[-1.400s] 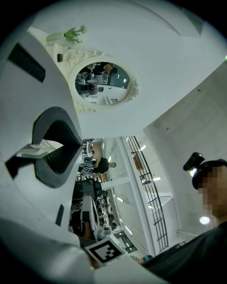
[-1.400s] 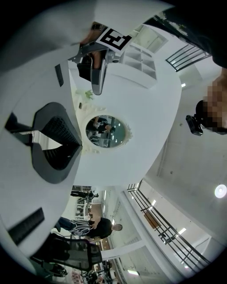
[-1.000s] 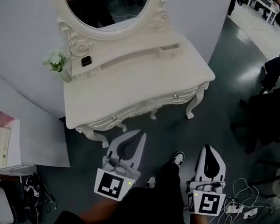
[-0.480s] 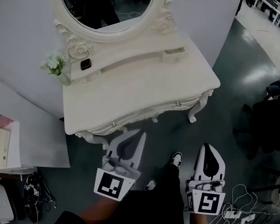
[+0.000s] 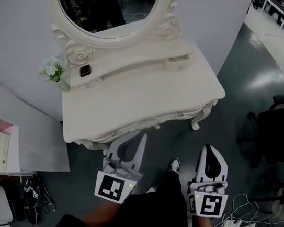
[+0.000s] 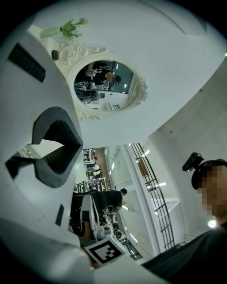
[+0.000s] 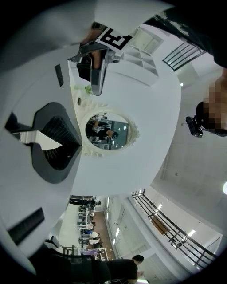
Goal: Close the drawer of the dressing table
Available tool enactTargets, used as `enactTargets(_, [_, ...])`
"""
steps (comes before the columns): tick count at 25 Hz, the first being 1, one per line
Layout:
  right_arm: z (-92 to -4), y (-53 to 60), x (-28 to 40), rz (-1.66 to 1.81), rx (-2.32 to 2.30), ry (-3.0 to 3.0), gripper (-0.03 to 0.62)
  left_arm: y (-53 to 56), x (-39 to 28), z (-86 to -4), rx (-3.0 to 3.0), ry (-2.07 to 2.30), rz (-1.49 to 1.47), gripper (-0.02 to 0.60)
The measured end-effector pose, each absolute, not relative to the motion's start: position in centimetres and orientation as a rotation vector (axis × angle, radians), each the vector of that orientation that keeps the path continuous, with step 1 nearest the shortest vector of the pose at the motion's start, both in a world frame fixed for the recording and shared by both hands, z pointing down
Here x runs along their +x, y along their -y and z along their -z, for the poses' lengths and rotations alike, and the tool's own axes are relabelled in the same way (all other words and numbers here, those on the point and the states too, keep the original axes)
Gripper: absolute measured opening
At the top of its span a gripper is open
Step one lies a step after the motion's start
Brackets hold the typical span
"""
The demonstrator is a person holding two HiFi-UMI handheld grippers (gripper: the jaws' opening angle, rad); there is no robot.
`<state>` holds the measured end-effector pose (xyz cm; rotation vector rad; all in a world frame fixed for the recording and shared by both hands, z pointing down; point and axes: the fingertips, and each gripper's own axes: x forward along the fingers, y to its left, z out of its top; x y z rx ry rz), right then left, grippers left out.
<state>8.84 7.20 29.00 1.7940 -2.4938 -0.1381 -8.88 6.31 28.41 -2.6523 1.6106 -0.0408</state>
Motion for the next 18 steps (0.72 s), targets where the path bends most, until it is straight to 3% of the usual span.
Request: enactTargets(18, [-28.6,2.8,11.4,0.125,1.616,2.599,-0.002,2.3,-5.8,-27.3,-2.561,-1.745,0.022,0.003])
